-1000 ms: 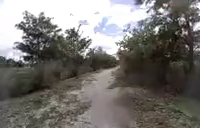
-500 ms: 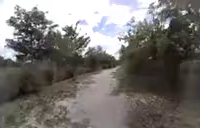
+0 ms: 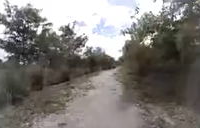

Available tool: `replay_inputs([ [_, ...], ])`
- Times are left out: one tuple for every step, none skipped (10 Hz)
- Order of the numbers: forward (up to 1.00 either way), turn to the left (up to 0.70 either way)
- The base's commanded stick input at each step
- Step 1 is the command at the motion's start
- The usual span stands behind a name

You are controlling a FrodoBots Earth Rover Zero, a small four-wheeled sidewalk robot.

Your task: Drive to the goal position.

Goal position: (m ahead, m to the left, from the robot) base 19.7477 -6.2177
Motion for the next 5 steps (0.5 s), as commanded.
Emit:
replay_inputs([
  [1.0,0.0],
  [1.0,0.0],
  [1.0,0.0],
  [1.0,0.0],
  [1.0,0.0],
])
